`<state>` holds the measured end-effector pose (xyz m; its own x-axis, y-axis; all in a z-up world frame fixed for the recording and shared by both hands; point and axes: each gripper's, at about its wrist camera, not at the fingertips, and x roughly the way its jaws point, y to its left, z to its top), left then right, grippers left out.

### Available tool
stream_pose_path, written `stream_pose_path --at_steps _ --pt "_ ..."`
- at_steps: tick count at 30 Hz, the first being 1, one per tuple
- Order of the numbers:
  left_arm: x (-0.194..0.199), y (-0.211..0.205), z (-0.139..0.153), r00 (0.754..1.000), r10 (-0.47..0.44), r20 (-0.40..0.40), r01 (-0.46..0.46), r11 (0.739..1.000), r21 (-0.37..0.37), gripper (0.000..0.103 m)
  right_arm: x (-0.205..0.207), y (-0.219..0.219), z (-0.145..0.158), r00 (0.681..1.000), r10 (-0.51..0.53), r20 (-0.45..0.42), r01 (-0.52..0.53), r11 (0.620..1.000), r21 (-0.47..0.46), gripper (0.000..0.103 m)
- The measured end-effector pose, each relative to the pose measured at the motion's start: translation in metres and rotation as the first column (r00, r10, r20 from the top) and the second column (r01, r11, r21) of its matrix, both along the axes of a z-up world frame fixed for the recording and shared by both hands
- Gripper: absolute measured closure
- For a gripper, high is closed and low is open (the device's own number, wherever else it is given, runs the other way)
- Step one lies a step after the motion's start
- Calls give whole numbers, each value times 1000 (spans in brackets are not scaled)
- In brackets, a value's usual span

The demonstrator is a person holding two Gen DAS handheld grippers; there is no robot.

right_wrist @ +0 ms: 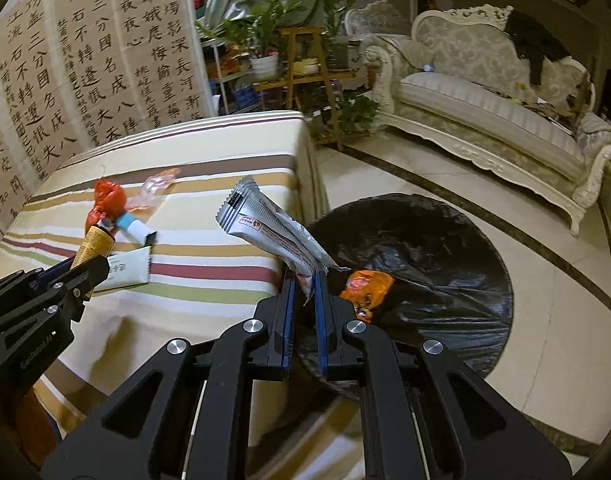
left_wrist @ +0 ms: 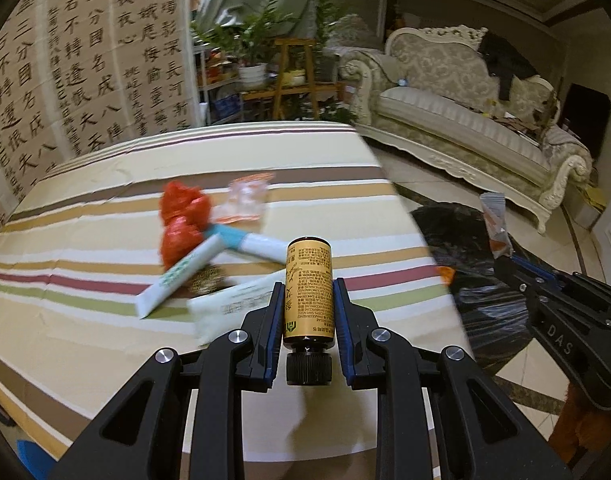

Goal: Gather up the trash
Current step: 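Carry the amber bottle and silver wrapper over the black bin, then open both grippers above the bin to drop the bottle and wrapper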

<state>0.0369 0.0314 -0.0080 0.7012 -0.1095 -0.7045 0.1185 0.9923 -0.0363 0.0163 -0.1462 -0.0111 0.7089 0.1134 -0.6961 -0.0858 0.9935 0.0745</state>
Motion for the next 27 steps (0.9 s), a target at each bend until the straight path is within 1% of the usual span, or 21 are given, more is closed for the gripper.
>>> stream_pose_path --at_steps 6,14,19,27 --pt "5 -35 1 998 -58 11 57 998 9 78 -3 -29 -3 998 -64 1 64 998 18 94" --pt "13 -80 -9 991 -133 -1 133 991 32 78 -4 -66 -11 987 -160 -4 160 987 22 94" --pt "23 -99 -14 987 -158 -3 158 986 51 78 1 -82 -21 980 -199 -25 200 979 29 94" --pt "40 -126 -26 982 -185 -22 186 979 84 78 13 -96 -33 971 -233 -47 234 972 32 93"
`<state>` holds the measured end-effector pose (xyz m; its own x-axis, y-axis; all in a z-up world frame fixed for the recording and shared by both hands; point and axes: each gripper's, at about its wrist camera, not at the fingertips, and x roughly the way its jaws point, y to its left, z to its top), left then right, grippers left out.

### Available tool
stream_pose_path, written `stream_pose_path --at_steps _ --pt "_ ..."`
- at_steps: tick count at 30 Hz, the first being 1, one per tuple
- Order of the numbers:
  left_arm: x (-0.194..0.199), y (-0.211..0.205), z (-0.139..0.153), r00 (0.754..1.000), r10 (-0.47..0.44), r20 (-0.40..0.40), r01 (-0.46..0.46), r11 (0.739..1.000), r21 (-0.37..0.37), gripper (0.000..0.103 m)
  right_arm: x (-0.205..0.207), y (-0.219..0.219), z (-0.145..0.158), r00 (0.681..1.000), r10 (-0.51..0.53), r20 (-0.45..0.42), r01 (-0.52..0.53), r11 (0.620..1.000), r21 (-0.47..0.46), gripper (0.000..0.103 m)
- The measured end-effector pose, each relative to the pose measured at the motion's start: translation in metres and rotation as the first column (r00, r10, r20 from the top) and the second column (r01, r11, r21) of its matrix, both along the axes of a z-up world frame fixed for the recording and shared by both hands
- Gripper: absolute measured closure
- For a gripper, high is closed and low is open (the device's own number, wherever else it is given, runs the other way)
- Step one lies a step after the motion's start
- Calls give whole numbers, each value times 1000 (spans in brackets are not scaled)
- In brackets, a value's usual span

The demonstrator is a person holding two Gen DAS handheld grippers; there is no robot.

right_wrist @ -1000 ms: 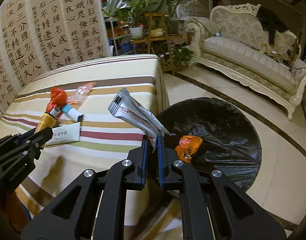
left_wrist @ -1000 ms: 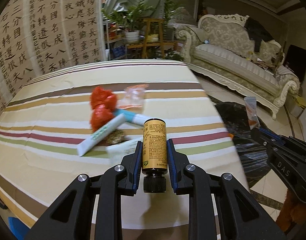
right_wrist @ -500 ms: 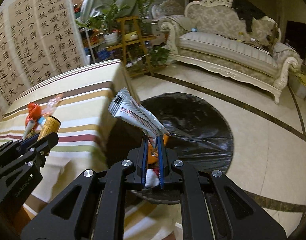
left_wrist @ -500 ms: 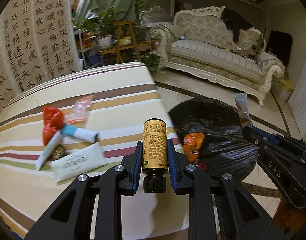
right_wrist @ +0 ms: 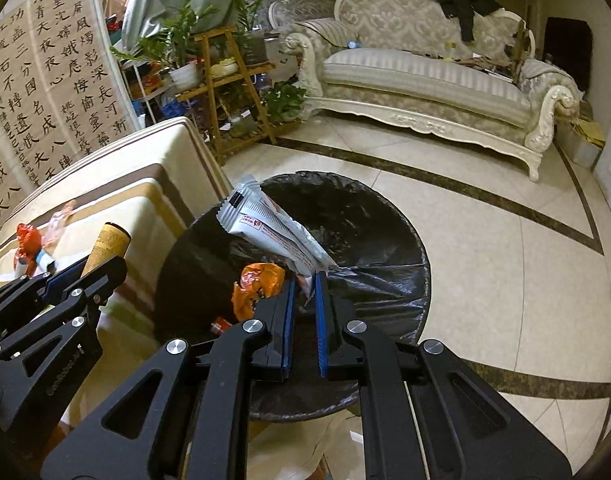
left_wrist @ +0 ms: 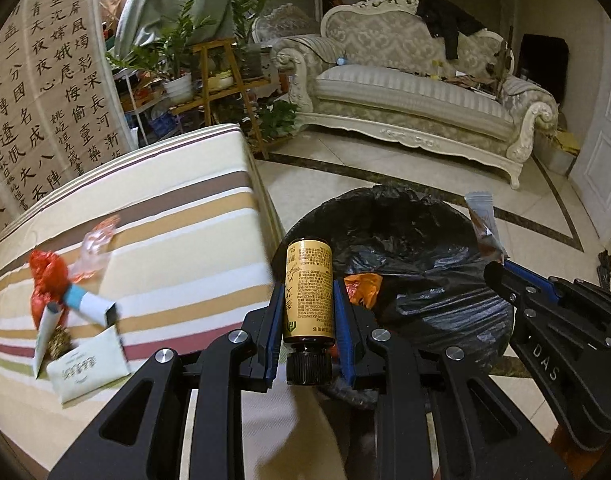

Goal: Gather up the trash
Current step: 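Open both grippers above the bin to drop the bottle and wrapper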

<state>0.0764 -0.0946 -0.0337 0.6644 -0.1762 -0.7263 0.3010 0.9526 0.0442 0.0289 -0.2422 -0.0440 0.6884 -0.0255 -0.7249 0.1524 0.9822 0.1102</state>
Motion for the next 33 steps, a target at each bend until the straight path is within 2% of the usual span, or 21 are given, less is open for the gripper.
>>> stream_pose_path --at_steps 7,9,11,12,14,17,19,22,25,33 --pt "13 -6 -5 999 -1 -47 1 1000 -2 78 9 -7 -9 1000 -19 -23 19 1000 7 93" --pt "14 -8 -6 999 -6 -48 6 1000 1 75 10 -8 -11 999 -24 -27 24 1000 9 91" --pt "13 -10 -7 999 -6 -49 6 1000 3 63 11 -8 -12 999 -27 -33 27 1000 13 77" --pt "13 -9 -6 999 -4 -48 4 1000 1 61 11 -9 -13 999 -34 -31 34 999 12 73" --pt "12 -8 -5 999 1 -43 -1 1000 -3 52 11 -11 -12 999 -38 -30 38 999 11 72" --pt "11 -8 -4 999 10 -40 -10 1000 -9 47 11 -13 -10 999 -42 -23 43 999 6 71" --pt "10 -7 -3 999 13 -37 -14 1000 -11 42 10 -13 -9 999 -46 -17 46 999 4 64" --pt "9 -4 -1 999 19 -34 -19 1000 -16 36 9 -12 -5 999 -51 -8 51 999 0 61" --pt "7 1 0 999 30 -32 -31 999 -17 34 9 -10 -3 999 -55 -1 55 999 0 54" --pt "-1 33 6 996 86 -25 -86 996 -18 32 7 7 4 1000 -12 11 12 1000 0 51"
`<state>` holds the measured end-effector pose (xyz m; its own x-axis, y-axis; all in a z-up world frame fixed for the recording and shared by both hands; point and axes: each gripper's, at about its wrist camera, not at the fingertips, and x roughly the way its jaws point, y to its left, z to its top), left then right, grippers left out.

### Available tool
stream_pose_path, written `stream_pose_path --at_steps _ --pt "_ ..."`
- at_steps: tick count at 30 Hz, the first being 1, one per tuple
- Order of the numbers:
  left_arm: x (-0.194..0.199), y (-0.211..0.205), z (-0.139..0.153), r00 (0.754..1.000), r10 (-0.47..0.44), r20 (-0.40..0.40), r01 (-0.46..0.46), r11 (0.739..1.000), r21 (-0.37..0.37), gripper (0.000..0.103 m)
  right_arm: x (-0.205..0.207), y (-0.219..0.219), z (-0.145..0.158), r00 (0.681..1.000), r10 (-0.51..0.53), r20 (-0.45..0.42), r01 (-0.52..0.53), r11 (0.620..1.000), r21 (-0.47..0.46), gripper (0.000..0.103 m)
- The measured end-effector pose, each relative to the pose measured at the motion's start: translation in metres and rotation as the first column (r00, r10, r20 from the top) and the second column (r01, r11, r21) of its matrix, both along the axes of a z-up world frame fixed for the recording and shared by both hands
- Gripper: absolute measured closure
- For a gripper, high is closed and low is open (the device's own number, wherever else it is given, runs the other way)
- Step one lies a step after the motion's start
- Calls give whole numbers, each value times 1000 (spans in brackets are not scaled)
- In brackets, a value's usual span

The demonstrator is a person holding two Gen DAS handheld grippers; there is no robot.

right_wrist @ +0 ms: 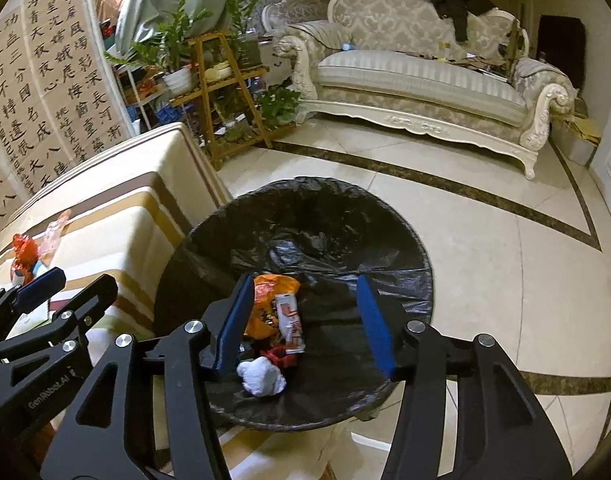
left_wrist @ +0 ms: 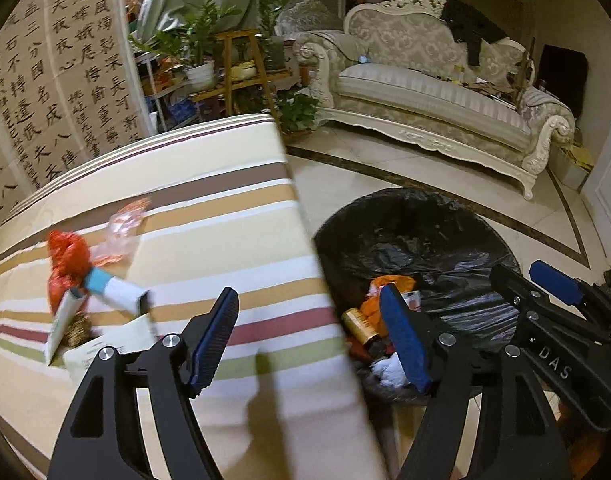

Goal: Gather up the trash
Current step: 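Open both grippers above the bin to drop the bottle and wrapper, then move both open grippers back over the table items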

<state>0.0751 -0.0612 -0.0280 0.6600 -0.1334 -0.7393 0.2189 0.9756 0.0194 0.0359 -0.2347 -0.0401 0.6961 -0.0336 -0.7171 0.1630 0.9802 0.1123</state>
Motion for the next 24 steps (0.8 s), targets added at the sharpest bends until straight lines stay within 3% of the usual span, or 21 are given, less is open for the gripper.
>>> stream_pose_path --at_steps 13,24 --pt "-21 88 4 987 163 6 -163 986 24 32 0 68 8 988 157 2 -157 988 -8 50" --pt "-40 166 0 945 326 3 -326 945 19 32 -2 139 15 952 305 -8 -305 952 -30 50"
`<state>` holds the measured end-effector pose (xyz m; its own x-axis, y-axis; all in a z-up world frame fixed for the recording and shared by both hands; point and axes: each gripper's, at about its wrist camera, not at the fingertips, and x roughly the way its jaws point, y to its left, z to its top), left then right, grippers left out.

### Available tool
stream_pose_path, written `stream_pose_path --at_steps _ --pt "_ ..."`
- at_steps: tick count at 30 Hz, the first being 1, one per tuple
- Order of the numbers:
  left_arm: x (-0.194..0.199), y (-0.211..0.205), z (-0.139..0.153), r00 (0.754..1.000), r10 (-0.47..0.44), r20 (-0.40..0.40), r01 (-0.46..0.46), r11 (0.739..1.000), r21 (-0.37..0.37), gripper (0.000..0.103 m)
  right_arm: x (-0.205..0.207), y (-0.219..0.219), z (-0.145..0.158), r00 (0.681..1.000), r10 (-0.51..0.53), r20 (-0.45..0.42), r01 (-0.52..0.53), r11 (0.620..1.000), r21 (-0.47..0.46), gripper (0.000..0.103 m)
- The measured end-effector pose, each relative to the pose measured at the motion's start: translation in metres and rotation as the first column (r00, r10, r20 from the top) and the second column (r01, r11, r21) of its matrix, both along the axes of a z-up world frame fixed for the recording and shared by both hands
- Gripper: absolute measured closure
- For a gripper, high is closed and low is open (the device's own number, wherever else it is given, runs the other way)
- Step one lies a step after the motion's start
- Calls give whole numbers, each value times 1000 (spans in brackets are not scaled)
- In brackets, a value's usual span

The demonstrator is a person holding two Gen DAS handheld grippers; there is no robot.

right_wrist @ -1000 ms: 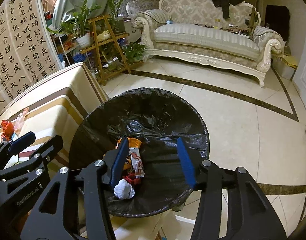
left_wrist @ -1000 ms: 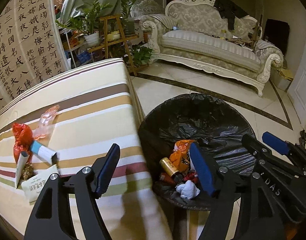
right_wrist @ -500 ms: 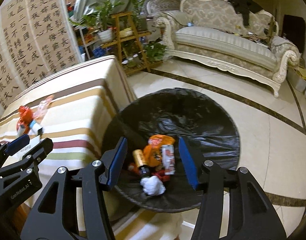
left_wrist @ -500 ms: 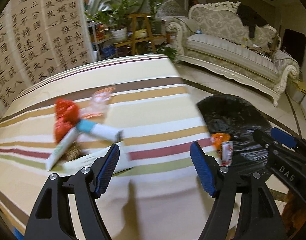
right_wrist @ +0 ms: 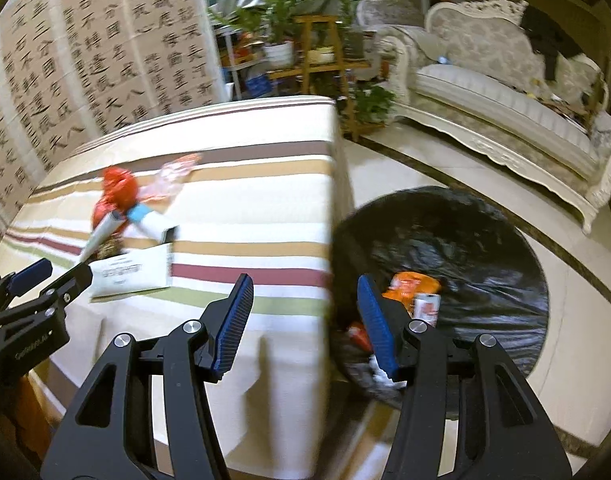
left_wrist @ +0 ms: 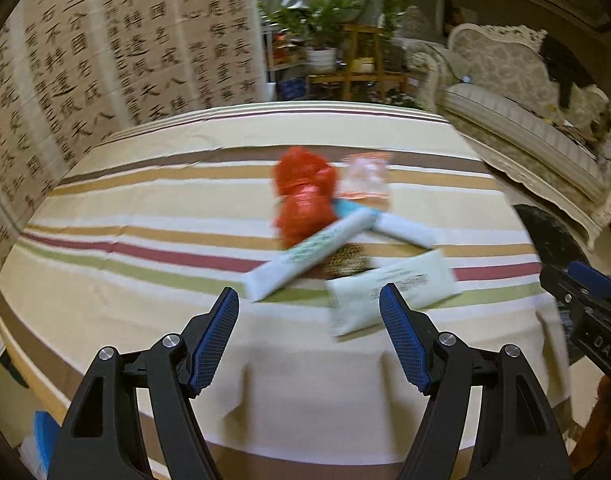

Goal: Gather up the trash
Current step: 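Move both open grippers back over the table items, then grasp the white printed sachet with the right gripper while the left grasps the white tube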

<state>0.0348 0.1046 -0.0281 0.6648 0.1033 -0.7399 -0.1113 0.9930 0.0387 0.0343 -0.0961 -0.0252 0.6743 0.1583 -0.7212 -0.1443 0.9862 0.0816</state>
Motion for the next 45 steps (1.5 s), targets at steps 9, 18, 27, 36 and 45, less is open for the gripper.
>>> stream_pose_path --at_steps 9,18,27,36,45 --pt "1 25 -9 999 42 -27 -42 999 -4 32 -4 35 4 997 73 2 -73 997 -30 50" --pt "4 19 -16 998 1 -61 0 1000 16 32 -5 39 3 998 69 -2 -69 997 -32 50" --pt "1 -6 -18 995 -56 -82 57 998 9 32 -11 21 1 999 45 4 -45 999 -2 50" --pt "-4 -49 -17 986 -141 -86 142 990 10 32 -17 -7 3 1000 10 10 -10 1000 24 50" --pt "-9 -61 -12 981 -179 -69 180 984 10 32 -18 -15 6 1000 -11 15 10 999 30 50"
